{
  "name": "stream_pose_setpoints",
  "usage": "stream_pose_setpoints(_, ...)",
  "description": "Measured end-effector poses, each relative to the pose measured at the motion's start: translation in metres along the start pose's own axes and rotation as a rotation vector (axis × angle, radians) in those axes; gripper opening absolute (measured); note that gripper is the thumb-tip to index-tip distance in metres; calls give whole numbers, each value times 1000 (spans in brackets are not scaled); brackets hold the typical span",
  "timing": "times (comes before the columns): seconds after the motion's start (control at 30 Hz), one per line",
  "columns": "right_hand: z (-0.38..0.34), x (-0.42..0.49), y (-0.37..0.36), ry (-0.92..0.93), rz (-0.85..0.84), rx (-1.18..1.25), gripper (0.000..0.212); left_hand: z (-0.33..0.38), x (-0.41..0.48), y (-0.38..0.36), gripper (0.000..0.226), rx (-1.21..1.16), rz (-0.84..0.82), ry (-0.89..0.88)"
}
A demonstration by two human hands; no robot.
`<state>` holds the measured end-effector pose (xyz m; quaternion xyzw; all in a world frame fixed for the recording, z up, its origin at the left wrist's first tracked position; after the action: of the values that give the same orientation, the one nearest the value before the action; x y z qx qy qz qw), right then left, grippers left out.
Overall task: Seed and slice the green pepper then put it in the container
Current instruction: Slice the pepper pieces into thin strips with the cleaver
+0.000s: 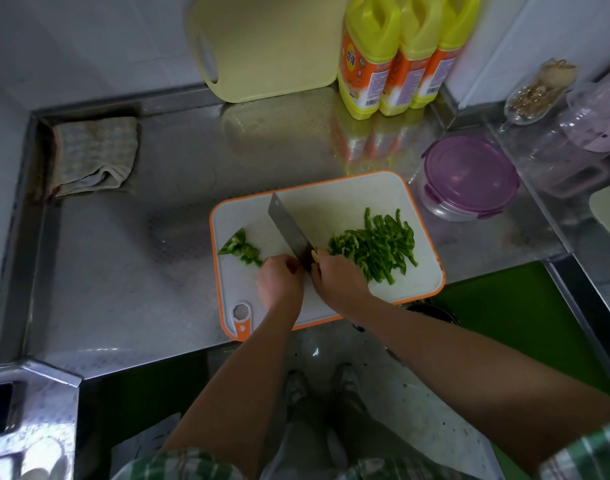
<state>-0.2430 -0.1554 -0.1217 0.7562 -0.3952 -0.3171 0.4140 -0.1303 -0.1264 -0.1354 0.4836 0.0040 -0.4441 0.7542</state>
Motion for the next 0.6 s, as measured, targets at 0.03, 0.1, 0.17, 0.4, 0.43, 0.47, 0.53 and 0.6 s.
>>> stream_pose_setpoints(0.03,1,1,2,8,1,-11,23,1,1,-1,15,15,1,-7)
stream_pose_setpoints(0.1,9,0,6,-6,19,-15,24,6,1,-6,17,34,-5,-31)
stream_pose_setpoints(0.17,18,-4,11,-48,51,-1,23,15,-1,-12,17,60,-17,-55)
stream_pose_setpoints(0.4,24,-8,8,-78,23,29,22,24,0,-20,18,132,-15,-82)
stream_pose_setpoints(0.43,25,-10,7,-82,21,38,21,24,0,-20,18,138,-12,-83)
stream_pose_setpoints(0.47,27,-11,7,-85,19,43,21,25,1,-21,18,140,-8,-85)
stream_pose_setpoints(0.53,28,-13,7,-88,19,33,21,27,1,-22,18,136,-8,-87)
stream_pose_setpoints(0.6,28,-11,8,-90,18,9,22,27,1,-24,18,138,-16,-88)
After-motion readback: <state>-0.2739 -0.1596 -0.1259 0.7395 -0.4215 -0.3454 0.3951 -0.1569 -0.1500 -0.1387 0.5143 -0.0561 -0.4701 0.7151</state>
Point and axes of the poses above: each hand's wrist, its own x-axis towards the middle knuckle, its own y-axis out of the back of the hand, z = x × y, the point moved 5 cm from there along x, towards the middle knuckle, and after that the axes turned 7 degrees about y, right-handed, at the moved point
